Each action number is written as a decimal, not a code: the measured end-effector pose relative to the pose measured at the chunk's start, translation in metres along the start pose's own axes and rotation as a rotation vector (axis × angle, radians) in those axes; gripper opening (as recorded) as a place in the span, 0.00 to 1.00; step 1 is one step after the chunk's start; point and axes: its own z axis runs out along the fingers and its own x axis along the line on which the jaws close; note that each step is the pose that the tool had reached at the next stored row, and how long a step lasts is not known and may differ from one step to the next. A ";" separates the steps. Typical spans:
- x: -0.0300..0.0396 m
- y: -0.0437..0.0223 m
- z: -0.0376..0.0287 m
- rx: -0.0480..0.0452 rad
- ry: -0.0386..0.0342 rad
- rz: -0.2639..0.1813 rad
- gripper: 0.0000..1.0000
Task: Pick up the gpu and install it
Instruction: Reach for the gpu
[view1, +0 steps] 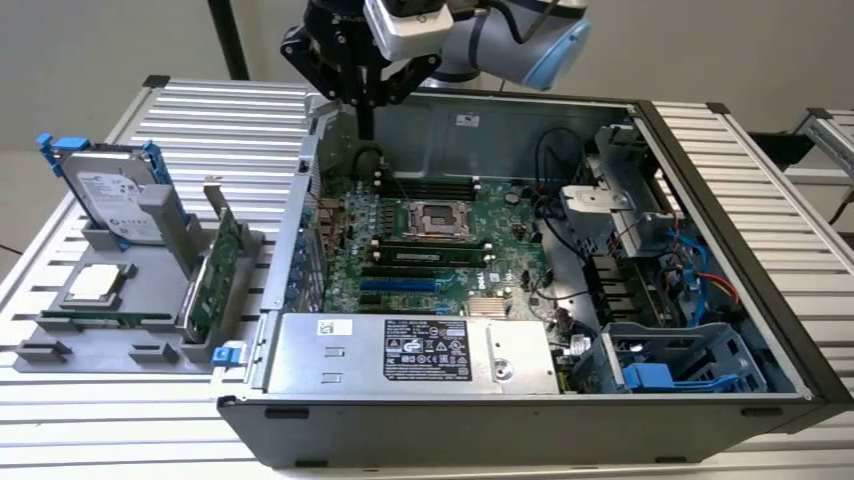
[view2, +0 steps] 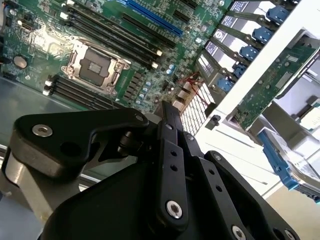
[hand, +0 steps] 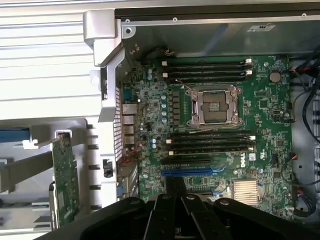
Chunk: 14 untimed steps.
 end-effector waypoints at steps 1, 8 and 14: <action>0.0010 -0.0001 0.0000 -0.0001 -0.0001 0.000 0.00; 0.0060 -0.0004 -0.0001 -0.0001 -0.0001 0.000 0.00; 0.0103 -0.0007 -0.0002 -0.0001 -0.0001 0.000 0.00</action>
